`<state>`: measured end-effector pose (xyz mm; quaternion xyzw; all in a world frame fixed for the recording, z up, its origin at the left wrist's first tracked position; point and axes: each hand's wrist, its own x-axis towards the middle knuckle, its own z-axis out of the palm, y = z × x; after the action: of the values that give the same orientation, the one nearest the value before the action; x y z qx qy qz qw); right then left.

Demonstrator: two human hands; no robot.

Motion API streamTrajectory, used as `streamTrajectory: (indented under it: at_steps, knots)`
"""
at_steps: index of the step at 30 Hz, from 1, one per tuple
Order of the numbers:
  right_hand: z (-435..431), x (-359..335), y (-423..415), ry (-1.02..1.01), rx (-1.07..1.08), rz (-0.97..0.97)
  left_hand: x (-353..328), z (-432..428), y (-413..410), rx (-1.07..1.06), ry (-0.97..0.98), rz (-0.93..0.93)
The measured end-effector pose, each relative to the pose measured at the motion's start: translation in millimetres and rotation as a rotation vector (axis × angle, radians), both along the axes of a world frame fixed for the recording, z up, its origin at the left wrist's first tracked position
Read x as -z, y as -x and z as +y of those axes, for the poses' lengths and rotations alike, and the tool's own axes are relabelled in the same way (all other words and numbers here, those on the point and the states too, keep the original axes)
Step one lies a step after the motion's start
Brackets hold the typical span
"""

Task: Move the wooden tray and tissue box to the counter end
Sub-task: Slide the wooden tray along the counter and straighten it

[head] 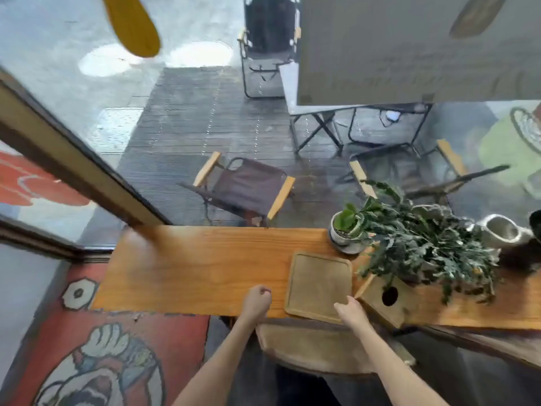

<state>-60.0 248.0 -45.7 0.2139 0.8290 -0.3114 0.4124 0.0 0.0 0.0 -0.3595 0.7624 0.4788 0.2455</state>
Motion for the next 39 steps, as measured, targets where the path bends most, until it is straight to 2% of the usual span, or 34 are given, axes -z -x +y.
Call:
streamTrajectory:
  at_steps: [3, 5, 12, 16, 20, 26, 33, 39]
  knots:
    - [-10.5, 11.0, 10.3, -0.021, 0.148, -0.025, 29.2, 2.3, 28.3, 0.139, 0.076, -0.123]
    - [-16.3, 13.4, 11.0, -0.037, 0.234, -0.033, 40.5, 9.1, 39.2, 0.177, 0.054, -0.186]
    - [-23.0, 35.2, 8.3, -0.075, 0.422, 0.033, 89.3, 32.5, 54.9, 0.135, -0.17, -0.316]
    - [-40.0, 40.8, 11.4, -0.026, 0.422, -0.006, 76.7, 11.4, 54.0, 0.205, -0.064, -0.31]
    - [-89.1, 40.0, 12.8, 0.086, 0.325, -0.077, 72.5, -53.1, 51.2, 0.23, -0.014, -0.345]
    - [-211.5, 37.9, -3.3, 0.217, 0.155, -0.065, 54.9, -181.3, 24.4, 0.073, 0.024, -0.342]
    - [-359.4, 40.2, -21.6, 0.255, 0.022, 0.013, 70.5, -328.2, -34.4, -0.045, 0.03, -0.277]
    - [-433.6, 44.2, -34.2, 0.239, -0.012, 0.114, 84.6, -403.1, -59.1, -0.096, 0.051, -0.165]
